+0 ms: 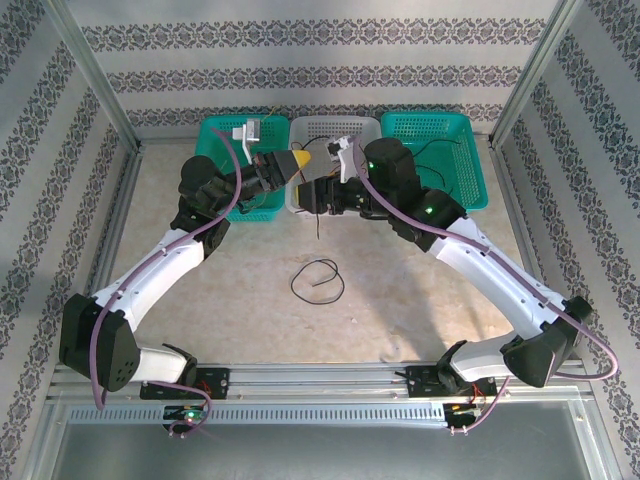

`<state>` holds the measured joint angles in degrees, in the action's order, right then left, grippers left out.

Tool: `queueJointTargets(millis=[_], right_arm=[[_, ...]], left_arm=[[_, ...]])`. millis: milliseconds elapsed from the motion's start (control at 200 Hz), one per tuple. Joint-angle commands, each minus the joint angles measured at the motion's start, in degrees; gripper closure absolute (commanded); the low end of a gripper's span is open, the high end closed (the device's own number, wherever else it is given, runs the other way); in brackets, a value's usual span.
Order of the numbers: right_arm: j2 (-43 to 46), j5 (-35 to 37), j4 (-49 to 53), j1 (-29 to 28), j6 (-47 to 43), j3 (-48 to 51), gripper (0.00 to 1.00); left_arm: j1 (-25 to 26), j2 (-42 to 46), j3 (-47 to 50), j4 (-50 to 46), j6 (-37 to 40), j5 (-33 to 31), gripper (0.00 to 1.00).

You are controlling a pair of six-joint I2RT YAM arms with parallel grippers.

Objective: Untangle the cables

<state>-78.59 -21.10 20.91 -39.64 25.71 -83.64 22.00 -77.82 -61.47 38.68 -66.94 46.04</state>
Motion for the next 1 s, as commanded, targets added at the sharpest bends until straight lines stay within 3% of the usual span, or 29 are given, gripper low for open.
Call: queueJointTargets(millis=[0, 125, 235, 310, 460, 570, 610, 815, 884, 994], right_arm=[[0.0, 3.3, -2.3, -0.3, -0.2, -0.1, 0.41], [-0.6, 4.2, -3.6, 0.0, -0.3, -0.2, 0.37], [-2.3, 2.6, -4.3, 0.0, -0.3, -0.9, 0.41], [-3.0, 1.6, -4.5, 0.0, 0.2, -0.8, 0.49], [-2.1, 1.7, -5.2, 0.1, 1.1, 0.9, 0.82], [-1.3, 0.8, -4.6, 0.2, 1.6, 1.8, 0.96], [-1.0, 0.5, -4.2, 0.3, 1.7, 2.2, 1.0], [1.9, -0.2, -5.3, 0.2, 3.5, 6.0, 1.0], [2.5, 0.2, -5.0, 0.3, 4.3, 6.4, 1.0], [3.7, 1.0, -3.3, 0.4, 4.9, 6.6, 1.0]], left_arm=[[-0.9, -0.4, -0.9, 3.1, -1.3, 0.0, 1.0], [-0.9, -0.4, -0.9, 3.1, -1.5, 0.4, 1.0], [-1.0, -0.2, -1.0, 3.3, -1.7, 0.1, 1.0], [-1.2, -0.1, -1.1, 3.7, -1.9, -0.4, 1.0], [-2.2, -0.4, -0.8, 6.0, -4.0, -1.3, 1.0], [-2.9, -0.3, -0.2, 7.4, -4.0, -2.2, 1.0], [-3.1, 0.1, 0.1, 7.4, -3.6, -2.8, 1.0], [-3.6, 1.7, 0.8, 2.5, 0.1, -5.4, 1.0], [-3.7, 2.3, 1.8, 2.1, 1.0, -6.2, 0.75], [-3.8, 2.9, 2.6, 0.8, 2.3, -7.1, 0.48]])
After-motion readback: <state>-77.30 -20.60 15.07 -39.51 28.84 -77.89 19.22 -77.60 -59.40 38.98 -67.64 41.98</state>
